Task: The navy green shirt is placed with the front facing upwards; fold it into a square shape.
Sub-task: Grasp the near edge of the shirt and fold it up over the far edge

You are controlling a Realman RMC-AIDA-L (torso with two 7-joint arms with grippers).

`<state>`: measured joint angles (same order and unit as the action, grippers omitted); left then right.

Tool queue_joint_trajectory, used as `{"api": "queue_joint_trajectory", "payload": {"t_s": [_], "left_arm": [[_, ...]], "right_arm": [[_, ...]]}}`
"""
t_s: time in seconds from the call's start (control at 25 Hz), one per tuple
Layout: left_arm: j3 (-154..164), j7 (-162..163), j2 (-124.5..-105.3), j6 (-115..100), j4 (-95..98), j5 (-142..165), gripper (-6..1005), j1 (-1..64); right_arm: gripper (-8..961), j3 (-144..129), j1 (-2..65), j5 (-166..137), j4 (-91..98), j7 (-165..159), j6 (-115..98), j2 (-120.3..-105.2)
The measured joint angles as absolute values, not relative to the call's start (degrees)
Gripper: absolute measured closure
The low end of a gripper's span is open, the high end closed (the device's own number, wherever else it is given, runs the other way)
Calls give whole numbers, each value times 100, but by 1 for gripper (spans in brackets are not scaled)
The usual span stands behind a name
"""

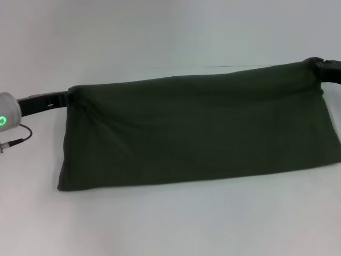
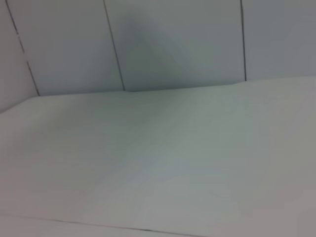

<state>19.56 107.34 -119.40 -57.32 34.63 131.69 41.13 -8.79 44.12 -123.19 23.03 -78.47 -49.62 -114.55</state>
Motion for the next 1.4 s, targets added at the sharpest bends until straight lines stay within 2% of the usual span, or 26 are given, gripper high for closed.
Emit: {"api": "queue_joint_trajectory", "payload": {"t_s": [0.88,1.08,1.24,1.36,1.4], "left_arm": [[2561,10714,-11969,-5062,3462,13166,908,4348],[2889,10717,-12051,-4823,3463,13166,891,4343],[2905,10766,-12186,-4303,3538,13145,875,4334],[2880,10774,-12251,-4024,3651,12995,862,4269],[2879,10774,-12262,-3961,3693,12918,824,4237]], "right_arm": [[867,-1046,4378,-11710,2067,-7484,-4342,-11546],[864,-1108,4413,-11709,2065,-7291,-4047,-11638],[862,-1130,4430,-11682,2155,-7145,-3918,-11725],[738,-1145,4436,-11550,2226,-7147,-3851,-11736],[696,-1155,4435,-11515,2239,-7157,-3856,-11729]]}}
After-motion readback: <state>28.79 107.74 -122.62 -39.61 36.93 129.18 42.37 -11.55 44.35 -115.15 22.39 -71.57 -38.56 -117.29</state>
